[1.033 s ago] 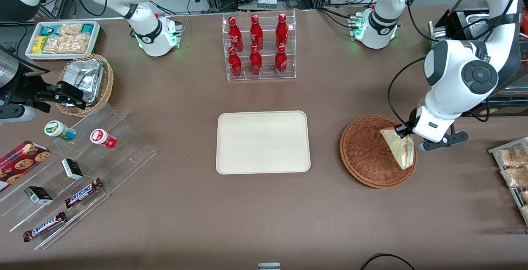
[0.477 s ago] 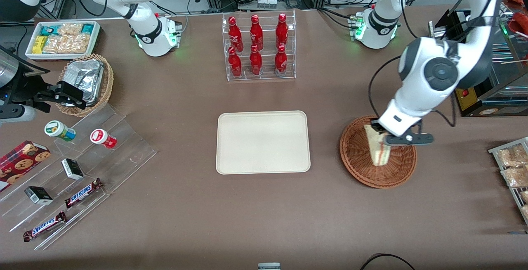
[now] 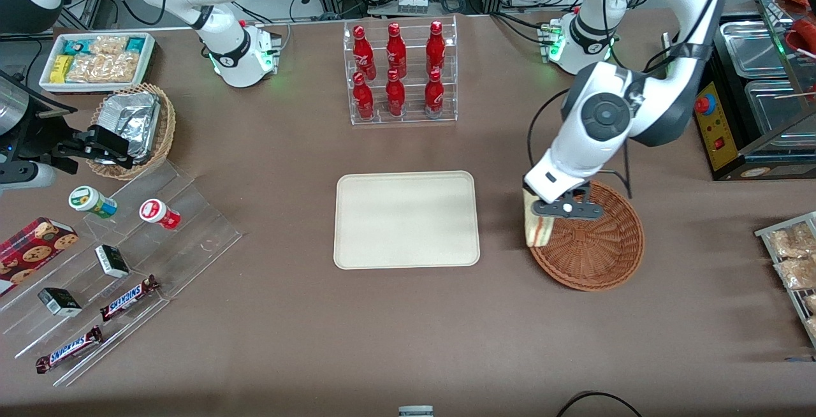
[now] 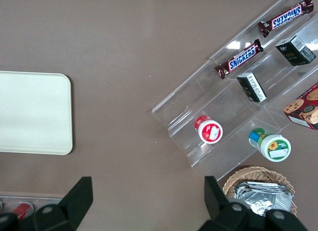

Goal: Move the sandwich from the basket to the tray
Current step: 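Carry the sandwich over the white tray with the left gripper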

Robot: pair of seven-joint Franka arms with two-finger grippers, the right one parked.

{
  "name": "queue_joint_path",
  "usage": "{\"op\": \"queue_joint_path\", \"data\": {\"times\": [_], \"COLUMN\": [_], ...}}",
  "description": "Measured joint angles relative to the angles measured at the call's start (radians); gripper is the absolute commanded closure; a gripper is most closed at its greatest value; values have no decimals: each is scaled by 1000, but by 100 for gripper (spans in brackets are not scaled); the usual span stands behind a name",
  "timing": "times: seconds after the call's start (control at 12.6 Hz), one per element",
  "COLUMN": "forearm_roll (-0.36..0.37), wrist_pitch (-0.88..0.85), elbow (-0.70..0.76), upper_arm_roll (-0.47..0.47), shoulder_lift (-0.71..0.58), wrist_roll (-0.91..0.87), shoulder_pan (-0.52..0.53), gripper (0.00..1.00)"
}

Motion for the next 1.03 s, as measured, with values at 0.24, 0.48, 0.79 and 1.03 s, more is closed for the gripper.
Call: {"op": "queue_joint_path", "data": {"times": [0.24,0.48,0.79,1.03], "forearm_roll": [0,8,71,108], "wrist_pitch": [1,2,2,2], "elbow": [51,125,205,269], "upper_arm_roll": [2,3,3,4], "shoulder_lift": [56,123,200,274], "wrist_roll": [-85,-211,-341,-441], "shoulder_pan": [-79,-155,-211,-273], "gripper": [100,100,100,100]}}
